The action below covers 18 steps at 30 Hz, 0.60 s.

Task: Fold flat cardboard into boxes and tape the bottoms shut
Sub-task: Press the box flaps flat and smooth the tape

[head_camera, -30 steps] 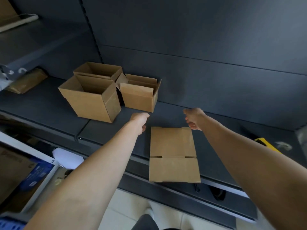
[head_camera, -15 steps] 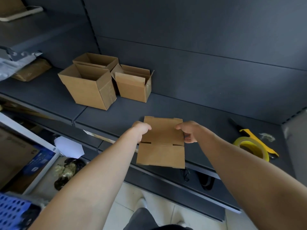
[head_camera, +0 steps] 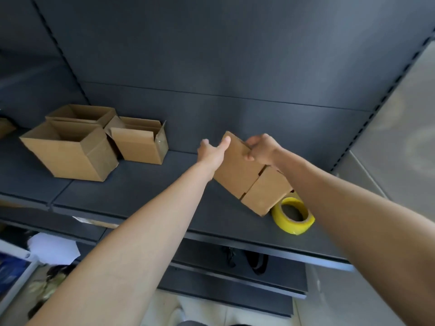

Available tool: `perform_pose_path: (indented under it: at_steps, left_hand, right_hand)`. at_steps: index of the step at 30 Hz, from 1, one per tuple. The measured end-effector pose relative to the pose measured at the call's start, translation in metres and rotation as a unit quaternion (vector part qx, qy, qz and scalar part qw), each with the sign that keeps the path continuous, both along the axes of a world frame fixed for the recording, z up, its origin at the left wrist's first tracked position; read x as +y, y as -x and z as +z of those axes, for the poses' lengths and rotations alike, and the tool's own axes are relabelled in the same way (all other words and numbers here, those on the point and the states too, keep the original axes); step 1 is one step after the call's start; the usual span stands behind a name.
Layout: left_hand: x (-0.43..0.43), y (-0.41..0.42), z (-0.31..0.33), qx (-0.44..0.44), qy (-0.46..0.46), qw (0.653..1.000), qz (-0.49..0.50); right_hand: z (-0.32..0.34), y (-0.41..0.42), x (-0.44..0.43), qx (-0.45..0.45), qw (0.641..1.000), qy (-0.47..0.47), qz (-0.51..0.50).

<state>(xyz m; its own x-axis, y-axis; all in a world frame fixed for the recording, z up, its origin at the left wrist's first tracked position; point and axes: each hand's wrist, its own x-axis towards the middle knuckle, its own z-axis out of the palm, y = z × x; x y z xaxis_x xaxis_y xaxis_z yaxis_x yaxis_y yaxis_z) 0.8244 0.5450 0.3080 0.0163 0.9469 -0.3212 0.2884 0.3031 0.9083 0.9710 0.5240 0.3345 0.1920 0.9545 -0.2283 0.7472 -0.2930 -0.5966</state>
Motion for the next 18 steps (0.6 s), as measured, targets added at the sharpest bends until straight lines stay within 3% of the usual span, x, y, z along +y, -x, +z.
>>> perform_pose_path:
  at_steps: [6,10,14,18]
  left_hand:
    - [-0.006,-0.014,-0.002,0.011,0.002,1.0,0.013]
    - [-0.003,0.0,-0.015,0.016,0.028,0.998,0.045]
    - [0.004,0.005,-0.017,0.024,0.026,0.999,0.037]
    - [0.008,0.003,-0.015,0.027,0.032,0.999,0.029]
  right_hand:
    - [-0.013,0.007,-0.011,-0.003,0.998,-0.017,0.06]
    - [-0.011,-0.009,-0.017,-0.041,0.996,0.051,0.065]
    - [-0.014,-0.033,-0.032,-0.073,0.993,0.093,-0.011]
    - [-0.013,-0.035,-0.037,0.05,0.97,0.181,-0.153]
